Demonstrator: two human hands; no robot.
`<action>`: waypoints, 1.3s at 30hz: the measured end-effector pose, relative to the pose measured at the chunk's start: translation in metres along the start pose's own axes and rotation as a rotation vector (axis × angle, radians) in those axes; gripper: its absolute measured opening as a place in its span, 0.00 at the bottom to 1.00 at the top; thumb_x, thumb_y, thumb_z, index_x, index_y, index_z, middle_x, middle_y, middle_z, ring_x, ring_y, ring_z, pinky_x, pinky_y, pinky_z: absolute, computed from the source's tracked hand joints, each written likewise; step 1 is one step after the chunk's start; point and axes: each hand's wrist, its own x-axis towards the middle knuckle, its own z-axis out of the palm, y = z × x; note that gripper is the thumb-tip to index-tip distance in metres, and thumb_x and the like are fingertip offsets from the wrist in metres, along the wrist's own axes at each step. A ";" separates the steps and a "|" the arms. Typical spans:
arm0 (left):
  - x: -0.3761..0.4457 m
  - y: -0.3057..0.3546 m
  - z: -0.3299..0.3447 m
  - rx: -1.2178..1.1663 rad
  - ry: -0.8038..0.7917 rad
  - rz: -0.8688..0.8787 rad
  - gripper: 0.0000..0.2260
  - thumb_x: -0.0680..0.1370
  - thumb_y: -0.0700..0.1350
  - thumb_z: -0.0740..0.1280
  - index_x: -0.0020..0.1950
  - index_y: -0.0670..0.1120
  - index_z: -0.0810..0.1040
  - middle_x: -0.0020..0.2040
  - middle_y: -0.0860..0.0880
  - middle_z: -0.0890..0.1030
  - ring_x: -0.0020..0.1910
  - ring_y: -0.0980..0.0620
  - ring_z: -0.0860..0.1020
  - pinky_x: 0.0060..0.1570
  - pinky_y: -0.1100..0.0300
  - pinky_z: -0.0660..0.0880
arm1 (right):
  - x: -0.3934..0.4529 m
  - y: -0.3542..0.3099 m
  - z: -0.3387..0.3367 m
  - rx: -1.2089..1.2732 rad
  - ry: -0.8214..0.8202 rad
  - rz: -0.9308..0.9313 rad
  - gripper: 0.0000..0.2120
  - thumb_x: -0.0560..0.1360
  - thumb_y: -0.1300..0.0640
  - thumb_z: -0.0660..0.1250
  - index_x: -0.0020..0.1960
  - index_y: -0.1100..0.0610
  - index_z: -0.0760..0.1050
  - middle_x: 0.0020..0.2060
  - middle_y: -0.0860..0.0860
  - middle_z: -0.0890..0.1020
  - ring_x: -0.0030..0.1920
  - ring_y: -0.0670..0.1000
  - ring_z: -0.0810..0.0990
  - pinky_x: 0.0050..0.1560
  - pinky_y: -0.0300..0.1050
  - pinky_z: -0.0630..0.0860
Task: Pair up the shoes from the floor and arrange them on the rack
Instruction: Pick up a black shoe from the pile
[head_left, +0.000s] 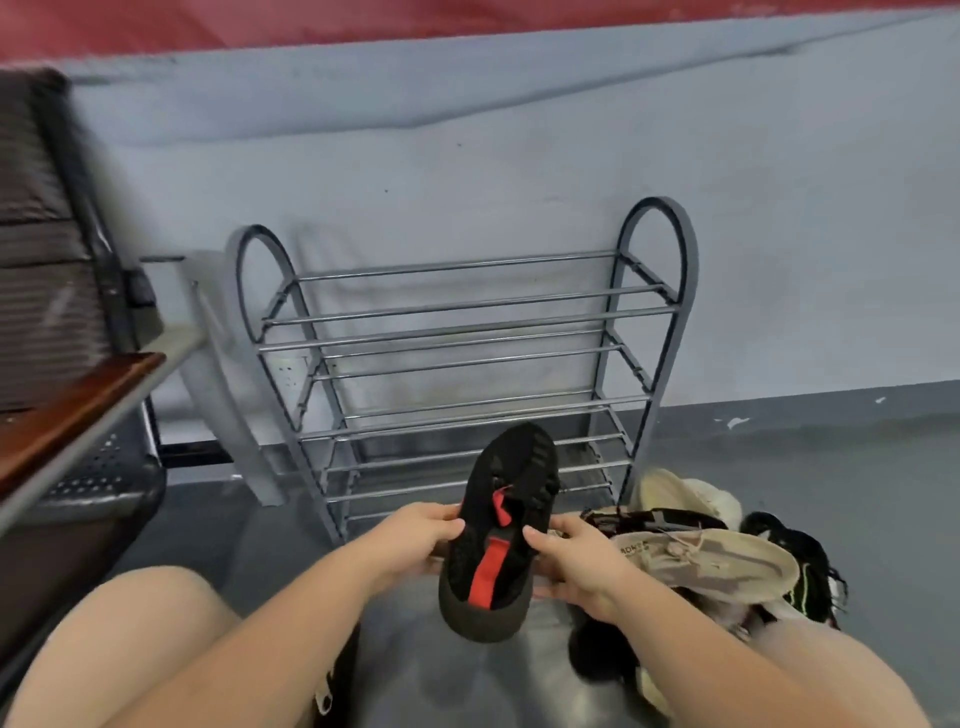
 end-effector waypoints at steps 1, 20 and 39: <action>-0.005 -0.004 -0.006 -0.008 -0.003 -0.008 0.12 0.80 0.38 0.60 0.54 0.51 0.80 0.49 0.50 0.84 0.47 0.52 0.81 0.50 0.57 0.77 | 0.001 0.005 0.009 -0.003 0.002 0.001 0.07 0.77 0.61 0.66 0.54 0.57 0.73 0.42 0.54 0.82 0.38 0.52 0.81 0.38 0.48 0.78; 0.016 -0.114 -0.073 -0.176 0.082 -0.345 0.10 0.81 0.37 0.57 0.53 0.44 0.78 0.51 0.43 0.80 0.49 0.47 0.78 0.49 0.55 0.75 | 0.084 0.067 0.092 -0.312 -0.042 0.288 0.10 0.80 0.61 0.61 0.60 0.62 0.70 0.42 0.57 0.79 0.40 0.54 0.79 0.41 0.50 0.79; 0.027 -0.146 -0.104 0.840 0.355 -0.488 0.30 0.80 0.46 0.58 0.78 0.45 0.47 0.78 0.43 0.47 0.76 0.42 0.52 0.74 0.51 0.53 | 0.114 0.092 0.138 -1.209 -0.333 0.076 0.35 0.79 0.48 0.60 0.78 0.57 0.47 0.76 0.56 0.58 0.74 0.54 0.63 0.68 0.40 0.61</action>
